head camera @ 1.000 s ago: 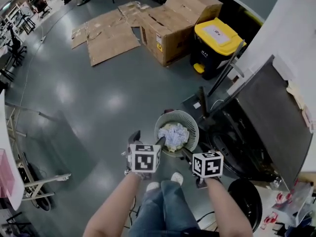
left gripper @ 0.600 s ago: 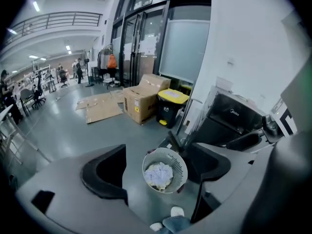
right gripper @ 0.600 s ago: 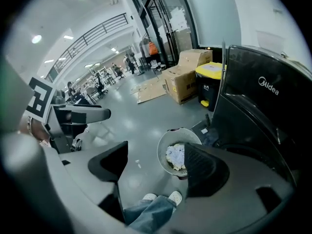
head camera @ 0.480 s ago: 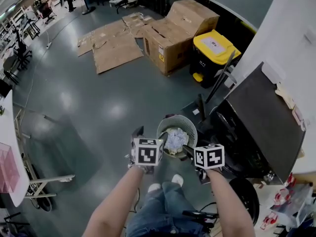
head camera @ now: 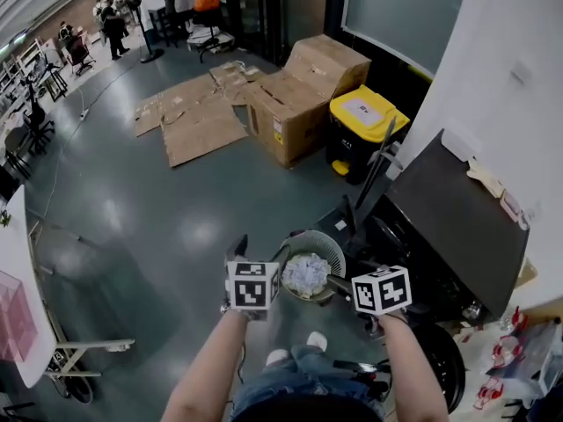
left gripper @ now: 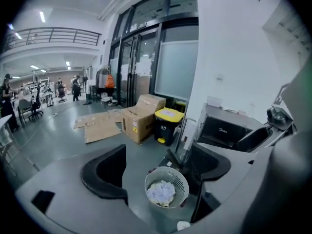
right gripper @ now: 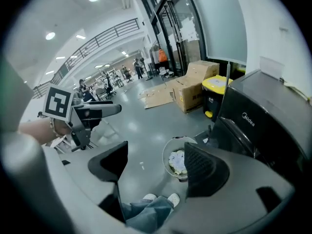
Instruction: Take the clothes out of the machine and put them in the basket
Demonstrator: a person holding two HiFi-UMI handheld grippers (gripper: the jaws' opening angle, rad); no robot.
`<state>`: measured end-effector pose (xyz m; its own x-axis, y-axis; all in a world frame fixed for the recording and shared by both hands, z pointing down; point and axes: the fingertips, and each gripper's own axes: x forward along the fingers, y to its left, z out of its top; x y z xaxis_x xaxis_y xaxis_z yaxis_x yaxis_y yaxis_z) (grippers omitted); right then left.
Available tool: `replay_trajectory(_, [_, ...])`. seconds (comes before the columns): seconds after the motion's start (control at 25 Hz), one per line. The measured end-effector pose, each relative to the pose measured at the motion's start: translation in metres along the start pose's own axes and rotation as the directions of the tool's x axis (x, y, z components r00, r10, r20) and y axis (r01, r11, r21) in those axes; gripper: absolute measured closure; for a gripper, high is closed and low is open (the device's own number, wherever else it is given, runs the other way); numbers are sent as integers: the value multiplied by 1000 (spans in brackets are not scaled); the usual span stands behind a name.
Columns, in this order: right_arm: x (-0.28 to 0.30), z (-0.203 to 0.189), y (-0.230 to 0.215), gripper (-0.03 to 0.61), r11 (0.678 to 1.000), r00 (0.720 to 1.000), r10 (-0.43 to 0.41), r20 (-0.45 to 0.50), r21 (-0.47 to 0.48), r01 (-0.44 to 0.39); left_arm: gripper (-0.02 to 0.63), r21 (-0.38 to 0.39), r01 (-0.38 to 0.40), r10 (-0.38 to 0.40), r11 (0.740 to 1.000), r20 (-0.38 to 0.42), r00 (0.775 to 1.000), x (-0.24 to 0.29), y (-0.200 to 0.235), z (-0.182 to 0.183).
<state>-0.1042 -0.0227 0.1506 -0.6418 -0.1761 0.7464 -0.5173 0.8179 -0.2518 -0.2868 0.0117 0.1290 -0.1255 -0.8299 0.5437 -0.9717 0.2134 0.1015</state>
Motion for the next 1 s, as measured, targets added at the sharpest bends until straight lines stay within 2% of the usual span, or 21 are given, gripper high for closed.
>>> replay_trajectory(0.12, [-23,13,15,221,999,995,-13,102,-48,18,190,21,19,-20,1000,32,999,-16,-4,5])
replay_trajectory(0.36, [-64,21,19,222,990,958,-105,267,-62,126,190,85,28,-37,996,107,994,-48,2,14])
replay_trajectory(0.48, [-94,21,11,225,984,912,-178,370,43,174,190,152,90,-110,984,135,985,-63,-1,21])
replay_trajectory(0.64, [-139,15,5,229,960,811,-262,523,227,164,192,276,119,-172,954,177,969,-87,4,33])
replay_trajectory(0.72, [-161,10,10,230,951,763,-294,576,253,176,190,312,117,-188,943,210,960,-96,7,40])
replay_trajectory(0.8, [-181,4,17,230,944,730,-327,600,247,219,190,318,129,-213,939,245,946,-105,5,48])
replay_trajectory(0.92, [-203,-8,23,230,925,701,-380,604,234,299,190,314,158,-251,936,282,926,-112,-6,58])
replay_trajectory(1.0, [-215,-17,24,230,911,689,-411,597,233,341,190,347,173,-280,922,286,916,-113,-18,60])
